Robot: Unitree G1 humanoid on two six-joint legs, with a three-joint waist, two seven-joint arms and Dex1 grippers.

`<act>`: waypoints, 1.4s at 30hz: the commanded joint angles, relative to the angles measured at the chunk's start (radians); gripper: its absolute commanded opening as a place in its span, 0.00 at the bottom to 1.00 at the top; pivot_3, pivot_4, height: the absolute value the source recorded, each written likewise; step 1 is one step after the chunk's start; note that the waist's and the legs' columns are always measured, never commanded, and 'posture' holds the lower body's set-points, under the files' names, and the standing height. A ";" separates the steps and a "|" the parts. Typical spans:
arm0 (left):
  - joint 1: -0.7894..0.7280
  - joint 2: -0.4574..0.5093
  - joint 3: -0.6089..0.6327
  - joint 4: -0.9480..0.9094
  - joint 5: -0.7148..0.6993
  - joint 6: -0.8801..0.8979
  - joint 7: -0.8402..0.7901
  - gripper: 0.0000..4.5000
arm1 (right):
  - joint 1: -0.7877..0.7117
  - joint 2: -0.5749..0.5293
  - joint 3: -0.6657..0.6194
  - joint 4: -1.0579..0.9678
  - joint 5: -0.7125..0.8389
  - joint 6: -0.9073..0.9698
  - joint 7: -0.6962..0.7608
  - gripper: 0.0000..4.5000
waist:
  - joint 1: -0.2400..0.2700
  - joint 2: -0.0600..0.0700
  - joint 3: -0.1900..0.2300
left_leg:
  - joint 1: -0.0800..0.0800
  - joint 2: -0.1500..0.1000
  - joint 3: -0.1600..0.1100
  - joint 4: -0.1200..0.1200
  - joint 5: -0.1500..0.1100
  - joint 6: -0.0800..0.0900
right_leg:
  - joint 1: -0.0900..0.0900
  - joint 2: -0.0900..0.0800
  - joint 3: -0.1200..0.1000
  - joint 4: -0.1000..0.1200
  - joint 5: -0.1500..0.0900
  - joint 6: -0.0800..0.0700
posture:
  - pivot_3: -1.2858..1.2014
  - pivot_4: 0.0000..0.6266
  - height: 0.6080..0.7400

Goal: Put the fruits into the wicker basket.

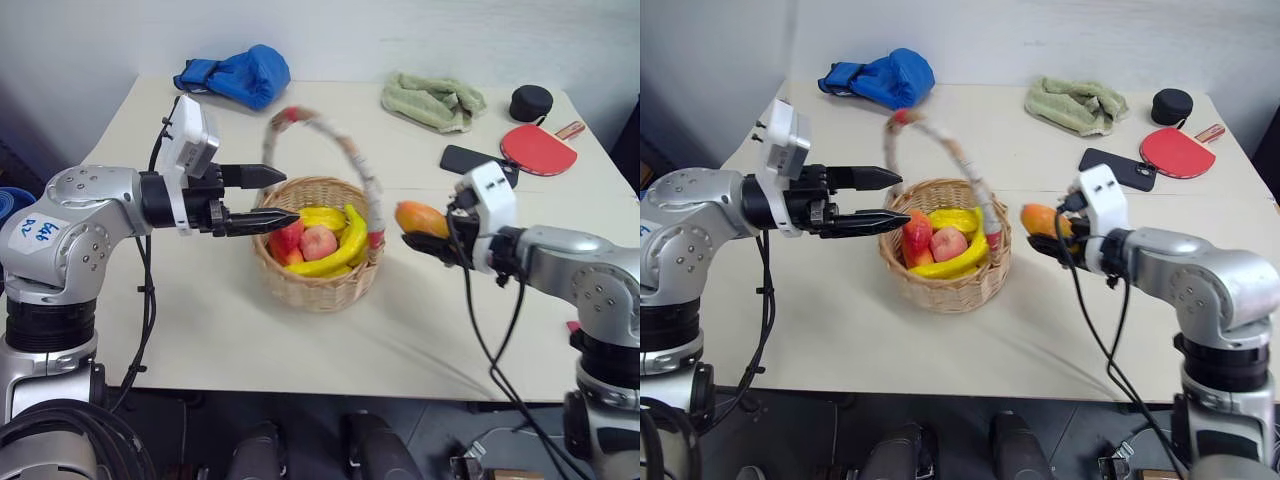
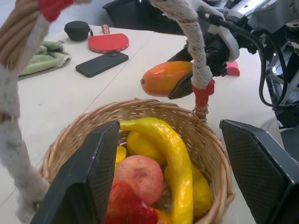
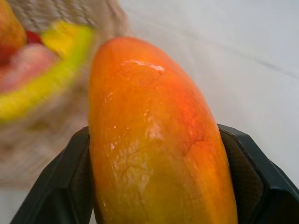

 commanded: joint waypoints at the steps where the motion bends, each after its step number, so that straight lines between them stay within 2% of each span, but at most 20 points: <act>1: 0.003 0.018 0.029 -0.026 -0.018 -0.006 0.001 0.80 | 0.046 -0.079 -0.100 -0.102 0.060 0.029 0.065 0.68 | -0.002 0.000 0.000 | 0.000 0.000 0.000 0.000 0.000 0.000 | 0.000 0.000 0.000 0.000 0.000 0.000 | 0.52 0.24 1.00; 4: 0.000 0.022 0.030 -0.021 -0.023 -0.002 -0.002 0.80 | 0.131 -0.156 -0.179 -0.182 0.135 0.046 0.150 0.68 | -0.005 0.000 0.000 | 0.001 0.001 0.001 0.000 0.000 0.000 | 0.001 0.001 0.001 -0.001 0.000 0.000 | 0.52 0.24 1.00; 7: -0.002 0.031 0.023 -0.016 -0.029 0.002 -0.022 0.80 | 0.158 -0.163 -0.249 -0.270 0.313 0.094 0.216 0.68 | -0.007 0.000 0.000 | 0.002 0.001 0.000 0.000 0.001 -0.001 | 0.002 0.002 0.001 -0.001 0.000 0.000 | 0.52 0.24 1.00; 10: -0.002 0.050 0.000 0.003 -0.001 -0.014 -0.042 0.80 | 0.116 -0.106 -0.223 -0.307 0.478 0.106 0.158 0.68 | -0.009 -0.001 0.000 | 0.003 0.001 0.001 0.000 0.001 -0.001 | 0.003 0.002 0.001 -0.001 0.000 0.000 | 0.52 0.24 1.00; 13: 0.003 0.077 -0.017 0.017 0.022 -0.034 -0.075 0.80 | 0.038 -0.013 -0.125 -0.292 0.525 0.100 0.033 0.68 | -0.010 -0.001 0.000 | 0.003 0.001 0.001 0.000 0.001 -0.001 | 0.003 0.002 0.001 -0.001 0.000 0.000 | 0.52 0.24 1.00; 17: -0.010 0.095 -0.028 0.039 0.029 -0.038 -0.096 0.80 | -0.092 0.153 0.027 -0.218 0.510 0.106 -0.125 0.68 | -0.009 -0.001 0.000 | 0.002 0.001 0.000 0.001 0.001 -0.001 | 0.002 0.001 0.001 -0.001 0.000 -0.001 | 0.52 0.24 1.00; 20: -0.023 0.097 -0.038 0.049 0.034 -0.040 -0.106 0.80 | -0.175 0.261 0.072 -0.139 0.484 0.102 -0.227 0.68 | -0.009 -0.001 0.000 | 0.001 0.001 0.001 0.000 0.001 0.000 | 0.000 0.001 0.001 -0.001 0.000 -0.001 | 0.52 0.24 1.00; 23: -0.035 0.094 -0.048 0.061 0.042 -0.047 -0.112 0.80 | -0.253 0.368 0.137 -0.065 0.390 0.070 -0.312 0.68 | -0.010 -0.001 0.000 | 0.000 0.001 0.000 0.001 0.001 0.000 | -0.001 0.000 0.001 0.000 0.000 -0.001 | 0.52 0.24 1.00; 27: -0.043 0.081 -0.052 0.062 0.044 -0.052 -0.103 0.80 | -0.291 0.378 0.192 -0.027 0.264 0.028 -0.339 0.68 | -0.007 -0.002 0.000 | -0.004 0.001 0.000 0.001 0.001 0.000 | -0.005 0.000 0.000 0.003 0.000 -0.001 | 0.52 0.24 1.00; 30: -0.039 0.077 -0.047 0.059 0.041 -0.053 -0.098 0.80 | -0.303 0.380 0.198 -0.010 0.216 0.007 -0.330 0.68 | -0.006 -0.002 -0.001 | -0.015 0.000 0.000 0.006 0.001 0.000 | -0.016 -0.001 0.000 0.010 0.000 0.000 | 0.52 0.24 1.00; 34: -0.026 0.068 -0.039 0.051 0.041 -0.061 -0.088 0.80 | -0.308 0.393 0.218 0.000 0.159 -0.017 -0.312 0.68 | -0.011 -0.002 -0.001 | -0.014 0.000 0.000 0.007 0.001 0.000 | -0.016 -0.001 0.000 0.012 0.000 0.000 | 0.52 0.24 1.00; 38: -0.026 0.057 -0.036 0.045 0.034 -0.059 -0.078 0.80 | -0.291 0.386 0.243 -0.017 0.127 -0.030 -0.274 0.98 | -0.015 -0.002 -0.001 | -0.014 0.001 0.000 0.007 0.001 -0.001 | -0.016 0.000 0.000 0.013 0.000 0.000 | 0.52 0.24 1.00; 42: -0.024 0.050 -0.041 0.053 0.035 -0.068 -0.084 0.80 | -0.283 0.404 0.159 -0.082 0.248 -0.013 -0.205 0.99 | -0.014 -0.002 -0.001 | -0.014 0.001 0.000 0.007 0.001 -0.001 | -0.016 0.000 0.000 0.013 0.000 0.000 | 0.52 0.24 1.00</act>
